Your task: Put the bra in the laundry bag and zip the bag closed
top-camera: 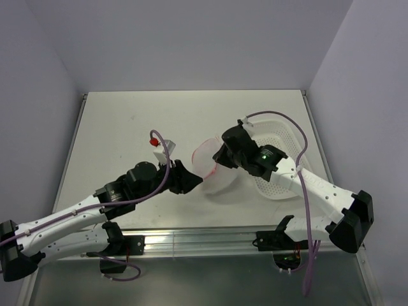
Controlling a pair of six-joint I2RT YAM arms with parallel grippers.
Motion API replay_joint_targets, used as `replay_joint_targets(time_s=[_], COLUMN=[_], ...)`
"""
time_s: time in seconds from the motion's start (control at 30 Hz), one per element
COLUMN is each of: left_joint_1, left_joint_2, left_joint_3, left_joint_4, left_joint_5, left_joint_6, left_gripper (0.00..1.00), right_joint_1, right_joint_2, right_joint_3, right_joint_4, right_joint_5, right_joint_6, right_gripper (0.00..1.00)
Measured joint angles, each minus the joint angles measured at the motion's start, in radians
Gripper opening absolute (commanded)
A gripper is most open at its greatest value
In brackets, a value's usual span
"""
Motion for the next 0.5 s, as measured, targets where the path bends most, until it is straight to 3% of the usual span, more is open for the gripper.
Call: replay_joint_targets(time_s=[0.3,0.5], left_joint_1=[-0.055,-0.063], left_joint_2=[0.109,0.198], left_joint_3=[-0.077,-0.079], left_joint_4=[0.196,0.308], left_joint_5=[0.017,0.048], left_joint_6=[-0.003,-0.004], left_gripper=[0.48,0.49], right_joint_1=[0.037,0.041], right_joint_2=[0.172,0.203], right_joint_3=[0.224,0.272], right_joint_4=[-0.242,-0.333], right_joint_5=[0.101,0.116], right_joint_6=[0.006,0.015], right_gripper=[0.00,0.00])
